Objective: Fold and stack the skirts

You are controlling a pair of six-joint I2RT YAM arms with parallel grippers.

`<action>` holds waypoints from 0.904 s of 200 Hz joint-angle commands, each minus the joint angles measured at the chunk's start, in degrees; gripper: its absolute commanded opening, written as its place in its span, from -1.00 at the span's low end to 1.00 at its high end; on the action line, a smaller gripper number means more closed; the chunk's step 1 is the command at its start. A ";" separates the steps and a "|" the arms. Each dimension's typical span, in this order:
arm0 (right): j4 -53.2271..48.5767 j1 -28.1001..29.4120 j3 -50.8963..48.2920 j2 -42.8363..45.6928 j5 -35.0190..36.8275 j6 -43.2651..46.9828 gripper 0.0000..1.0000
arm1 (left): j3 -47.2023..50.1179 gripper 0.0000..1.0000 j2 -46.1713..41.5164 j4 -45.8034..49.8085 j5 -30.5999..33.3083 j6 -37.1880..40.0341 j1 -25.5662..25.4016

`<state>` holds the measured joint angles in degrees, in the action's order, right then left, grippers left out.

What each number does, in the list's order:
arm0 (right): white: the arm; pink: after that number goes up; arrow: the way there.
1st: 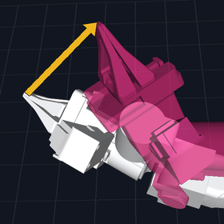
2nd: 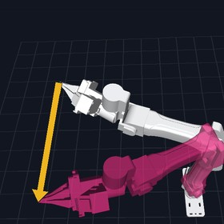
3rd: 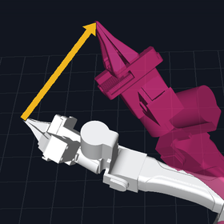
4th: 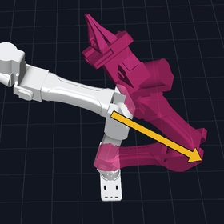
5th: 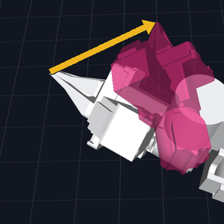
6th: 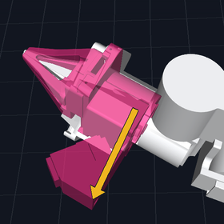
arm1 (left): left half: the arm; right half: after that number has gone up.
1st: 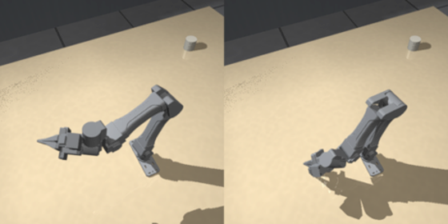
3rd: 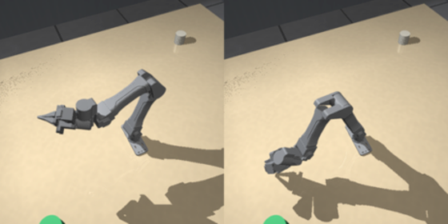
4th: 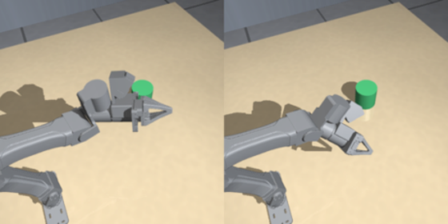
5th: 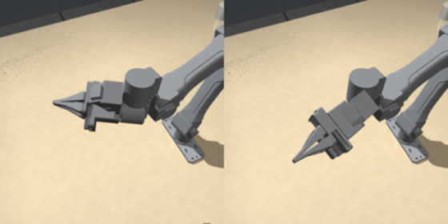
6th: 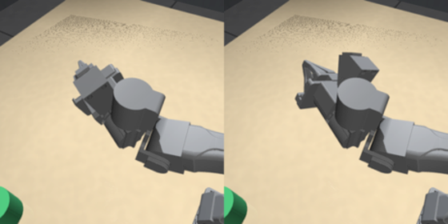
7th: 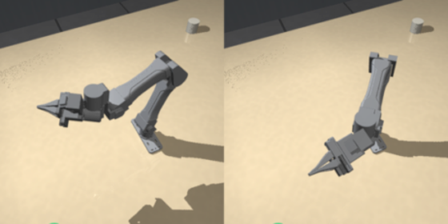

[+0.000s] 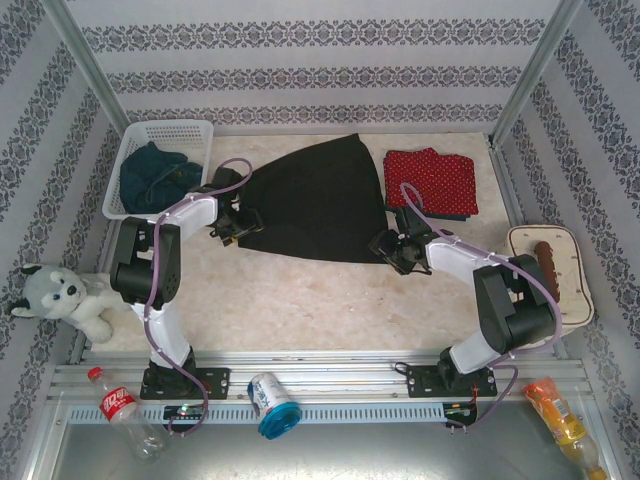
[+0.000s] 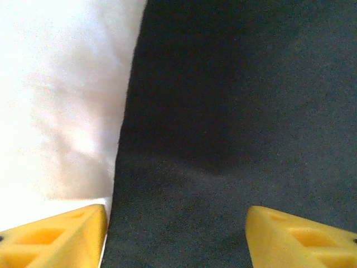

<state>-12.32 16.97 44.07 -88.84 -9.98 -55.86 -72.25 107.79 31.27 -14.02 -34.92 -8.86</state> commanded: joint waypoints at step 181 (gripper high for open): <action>-1.66 -3.51 -2.02 9.44 3.56 11.12 -1.00 | 0.26 -1.00 -11.48 -0.86 -7.62 3.38 0.37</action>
<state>-11.29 15.70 43.05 -81.73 -6.68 -49.67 -72.29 102.41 31.64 -18.76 -31.73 -8.86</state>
